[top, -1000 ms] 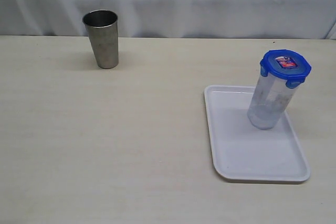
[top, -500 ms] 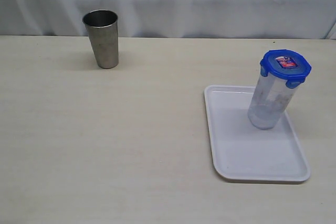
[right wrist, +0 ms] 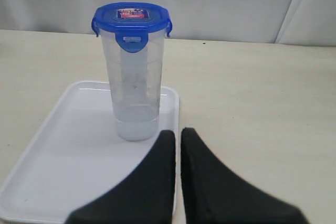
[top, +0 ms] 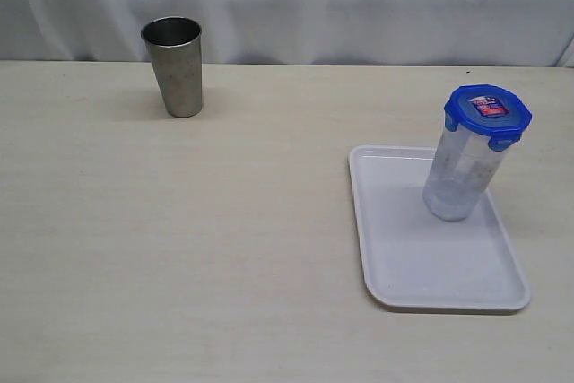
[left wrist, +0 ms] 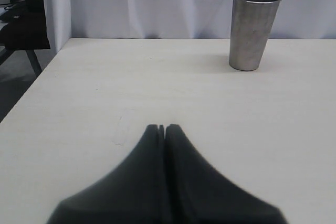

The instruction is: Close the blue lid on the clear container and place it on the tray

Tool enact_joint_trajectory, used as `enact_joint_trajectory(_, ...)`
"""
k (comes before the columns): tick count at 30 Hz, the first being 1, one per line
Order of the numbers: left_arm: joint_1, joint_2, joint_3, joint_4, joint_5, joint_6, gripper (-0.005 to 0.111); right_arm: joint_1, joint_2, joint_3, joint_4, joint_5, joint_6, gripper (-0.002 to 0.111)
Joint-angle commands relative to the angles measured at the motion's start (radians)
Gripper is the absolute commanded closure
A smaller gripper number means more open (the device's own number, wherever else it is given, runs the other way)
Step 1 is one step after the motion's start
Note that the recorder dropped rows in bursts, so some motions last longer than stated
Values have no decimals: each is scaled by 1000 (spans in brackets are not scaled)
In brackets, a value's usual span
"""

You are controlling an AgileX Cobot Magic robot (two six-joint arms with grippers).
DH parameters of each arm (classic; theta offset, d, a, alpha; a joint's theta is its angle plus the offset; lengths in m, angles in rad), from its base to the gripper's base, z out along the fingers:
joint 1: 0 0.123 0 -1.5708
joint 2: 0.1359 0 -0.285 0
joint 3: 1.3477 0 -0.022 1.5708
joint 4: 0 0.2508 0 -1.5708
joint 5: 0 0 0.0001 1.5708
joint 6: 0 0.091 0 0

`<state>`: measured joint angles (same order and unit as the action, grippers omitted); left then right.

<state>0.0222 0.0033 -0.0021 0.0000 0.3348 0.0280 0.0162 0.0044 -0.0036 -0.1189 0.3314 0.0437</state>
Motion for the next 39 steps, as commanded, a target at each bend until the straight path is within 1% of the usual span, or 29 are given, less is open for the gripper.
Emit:
enact_joint_trajectory(1,3,-3,2,7,-10,-6,107,-5,-4,4,6,7,-5,104)
enact_joint_trajectory(6,3,-3,2,7,-10,-6,107,-6,-4,4,31,12,-58,104)
enact_joint_trajectory(39,3,-3,2,7,-10,-6,107,-7,-4,4,33,14,-52,104)
